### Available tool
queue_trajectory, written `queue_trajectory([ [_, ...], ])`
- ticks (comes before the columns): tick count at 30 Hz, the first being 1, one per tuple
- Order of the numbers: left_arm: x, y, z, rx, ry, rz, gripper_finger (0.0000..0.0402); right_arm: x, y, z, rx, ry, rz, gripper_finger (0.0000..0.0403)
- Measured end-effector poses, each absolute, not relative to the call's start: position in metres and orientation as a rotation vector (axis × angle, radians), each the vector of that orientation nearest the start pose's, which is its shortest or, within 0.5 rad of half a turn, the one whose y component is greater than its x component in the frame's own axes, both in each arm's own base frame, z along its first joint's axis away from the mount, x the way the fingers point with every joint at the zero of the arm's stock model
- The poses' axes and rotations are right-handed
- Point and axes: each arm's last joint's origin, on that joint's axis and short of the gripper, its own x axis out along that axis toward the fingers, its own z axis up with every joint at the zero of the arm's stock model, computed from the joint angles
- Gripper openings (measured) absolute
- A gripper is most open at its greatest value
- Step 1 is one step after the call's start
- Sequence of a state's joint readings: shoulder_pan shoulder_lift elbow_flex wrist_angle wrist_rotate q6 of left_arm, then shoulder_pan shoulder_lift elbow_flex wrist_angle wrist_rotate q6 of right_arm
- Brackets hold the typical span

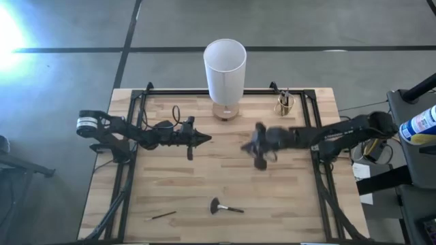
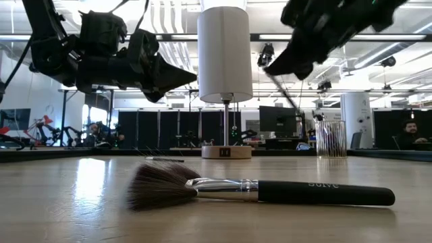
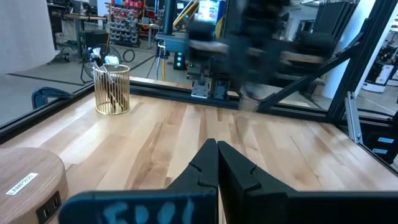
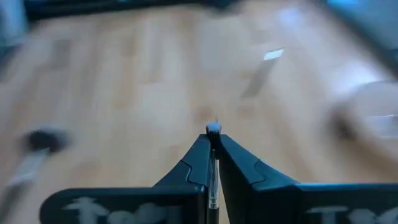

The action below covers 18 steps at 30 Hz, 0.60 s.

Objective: Pick & Place Makeup Brushes
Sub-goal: Put the eyeshadow brush into the makeup brush holder

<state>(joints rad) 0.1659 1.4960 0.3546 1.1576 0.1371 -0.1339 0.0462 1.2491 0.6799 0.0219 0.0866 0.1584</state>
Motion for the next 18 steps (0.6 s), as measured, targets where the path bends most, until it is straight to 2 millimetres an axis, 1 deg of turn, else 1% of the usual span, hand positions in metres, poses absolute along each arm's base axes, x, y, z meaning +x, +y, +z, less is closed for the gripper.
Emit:
queue_trajectory([
  [3,0.25,0.038,0.17,-0.131,-0.012,0.029,0.0,0.248,-0.027,0.22,0.067,0.469,-0.214,0.0017],
  [5,0.25,0.038,0.17,-0.128,-0.011,0.029,0.0,0.238,-0.05,0.223,0.04,0.412,-0.303,0.0017],
  [10,0.25,0.038,0.17,-0.124,-0.011,0.029,0.0,0.204,-0.098,0.23,0.013,0.264,-0.548,0.0017],
  [14,0.25,0.038,0.17,-0.124,-0.012,0.03,0.0,0.174,-0.122,0.236,-0.008,0.126,-0.811,0.0017],
  [18,0.25,0.039,0.17,-0.124,-0.012,0.038,0.0,0.152,-0.133,0.24,-0.032,0.083,-1.013,0.0017],
])
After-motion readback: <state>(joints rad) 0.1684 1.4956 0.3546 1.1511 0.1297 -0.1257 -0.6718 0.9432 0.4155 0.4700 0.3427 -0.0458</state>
